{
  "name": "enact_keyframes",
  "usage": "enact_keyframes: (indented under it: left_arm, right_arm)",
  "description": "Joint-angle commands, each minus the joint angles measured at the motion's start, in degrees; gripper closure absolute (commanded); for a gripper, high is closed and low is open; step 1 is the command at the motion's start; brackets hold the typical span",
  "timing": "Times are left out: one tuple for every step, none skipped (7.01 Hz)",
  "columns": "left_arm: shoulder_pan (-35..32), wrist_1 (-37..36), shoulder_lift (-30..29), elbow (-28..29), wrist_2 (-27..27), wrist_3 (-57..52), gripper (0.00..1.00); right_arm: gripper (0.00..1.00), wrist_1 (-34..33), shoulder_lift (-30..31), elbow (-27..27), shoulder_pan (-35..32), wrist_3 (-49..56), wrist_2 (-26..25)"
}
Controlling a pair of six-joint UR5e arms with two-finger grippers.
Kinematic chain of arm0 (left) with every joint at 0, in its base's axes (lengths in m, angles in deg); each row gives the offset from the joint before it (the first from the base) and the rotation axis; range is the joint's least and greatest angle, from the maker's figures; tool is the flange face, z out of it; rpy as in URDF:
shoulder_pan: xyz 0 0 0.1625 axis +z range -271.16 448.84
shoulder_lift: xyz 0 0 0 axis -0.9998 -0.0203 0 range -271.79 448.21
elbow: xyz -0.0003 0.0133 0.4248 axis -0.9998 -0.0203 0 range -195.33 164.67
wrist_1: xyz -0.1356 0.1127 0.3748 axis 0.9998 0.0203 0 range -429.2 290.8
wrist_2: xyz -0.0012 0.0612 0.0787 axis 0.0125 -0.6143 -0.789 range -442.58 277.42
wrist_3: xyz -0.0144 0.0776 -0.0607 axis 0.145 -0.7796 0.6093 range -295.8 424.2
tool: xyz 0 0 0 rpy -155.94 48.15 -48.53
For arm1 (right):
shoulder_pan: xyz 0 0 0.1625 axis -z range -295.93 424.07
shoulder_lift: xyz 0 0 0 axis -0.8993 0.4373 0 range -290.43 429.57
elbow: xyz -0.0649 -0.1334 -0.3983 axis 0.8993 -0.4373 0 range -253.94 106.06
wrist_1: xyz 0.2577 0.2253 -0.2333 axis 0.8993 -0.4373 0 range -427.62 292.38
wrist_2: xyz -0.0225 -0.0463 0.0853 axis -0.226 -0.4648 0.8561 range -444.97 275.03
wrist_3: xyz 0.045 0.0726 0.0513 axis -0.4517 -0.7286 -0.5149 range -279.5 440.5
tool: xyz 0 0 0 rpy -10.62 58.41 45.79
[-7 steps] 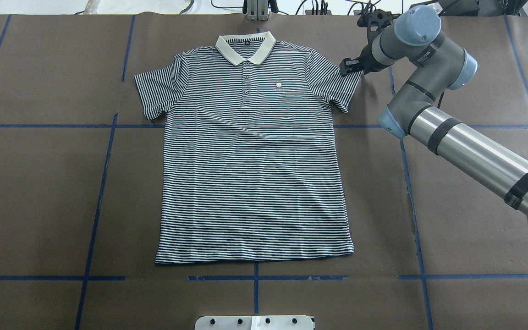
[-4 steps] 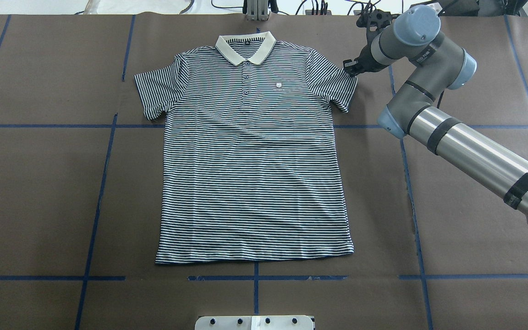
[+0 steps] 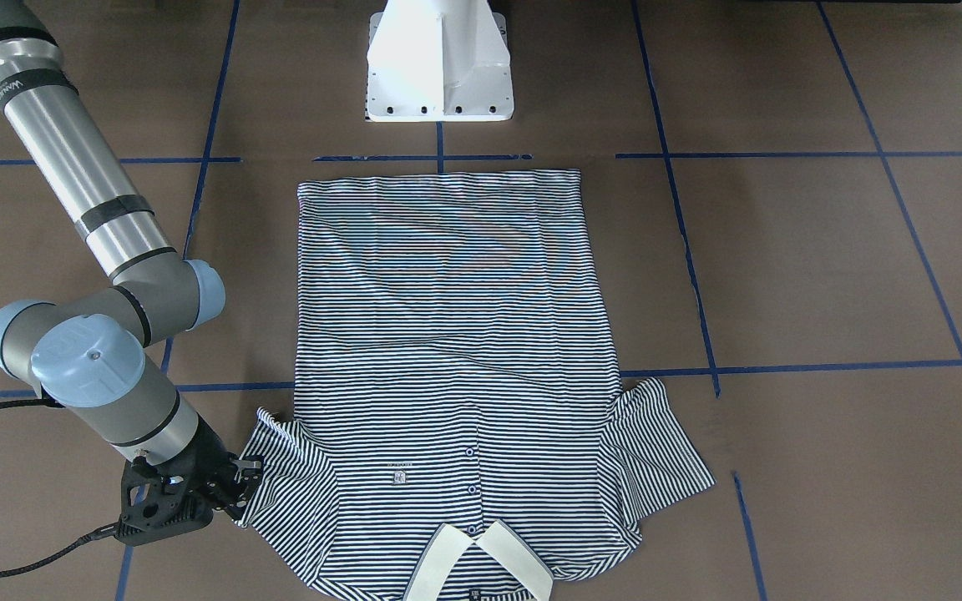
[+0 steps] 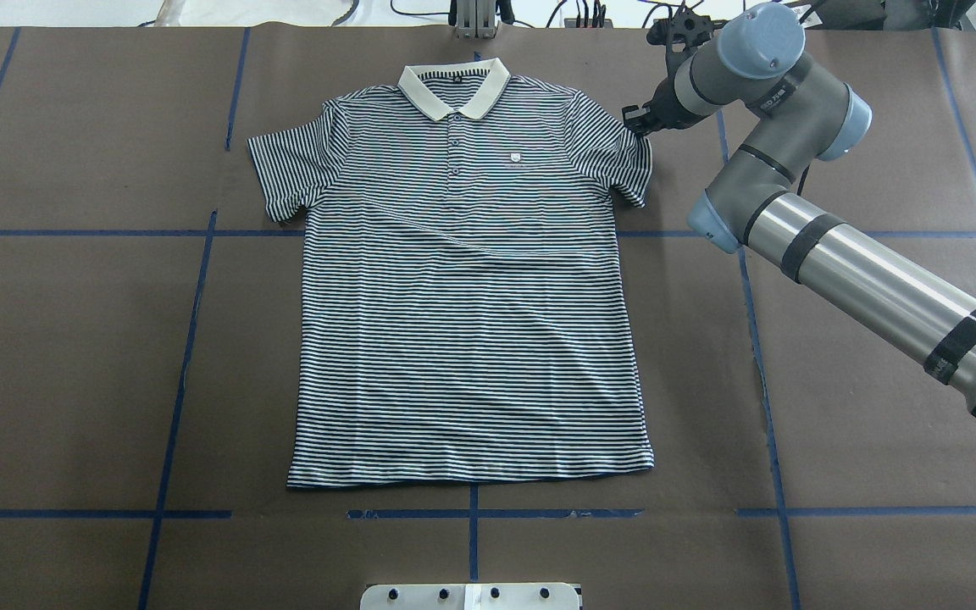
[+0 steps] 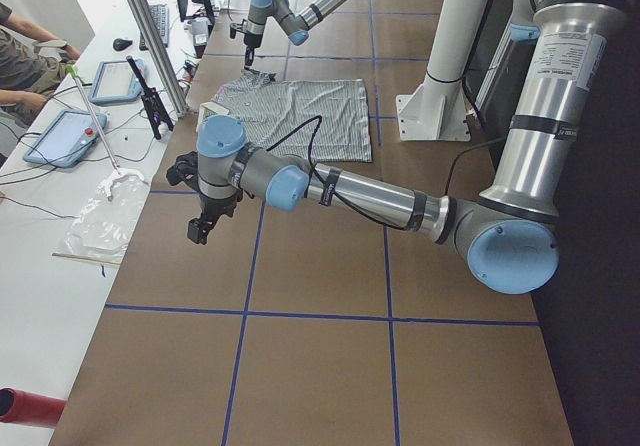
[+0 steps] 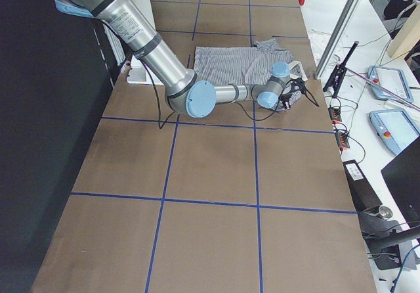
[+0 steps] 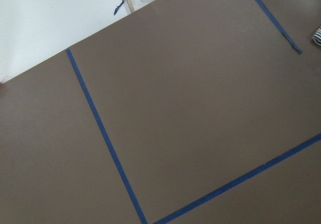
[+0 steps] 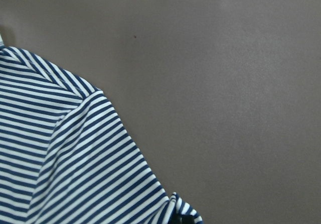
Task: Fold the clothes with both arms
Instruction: 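Move the right gripper to the sleeve nearest it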
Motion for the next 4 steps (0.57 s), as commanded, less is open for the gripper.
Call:
enact_keyframes:
  left_arm:
    - [0.0,-0.1,-0.1,0.0,0.0,0.0,0.0]
    - [0.0,-0.1,-0.1,0.0,0.0,-0.1,0.0]
    - [0.0,-0.1,0.0,0.1,-0.1,-0.1,0.0]
    - [0.0,0.0,0.0,0.9,0.0,-0.4,0.0]
  right_arm:
    - [1.0,-7.8,0.0,8.4,-0.1,-0.3,3.2]
    - [1.0,-12.7,0.0,13.6,-0.1,-2.0,4.2]
    - [1.0,-13.2,-0.3,15.0,0.6,-4.8,4.3]
    - [1.0,-13.4,-1.8,14.9,2.7,-7.5,3.6]
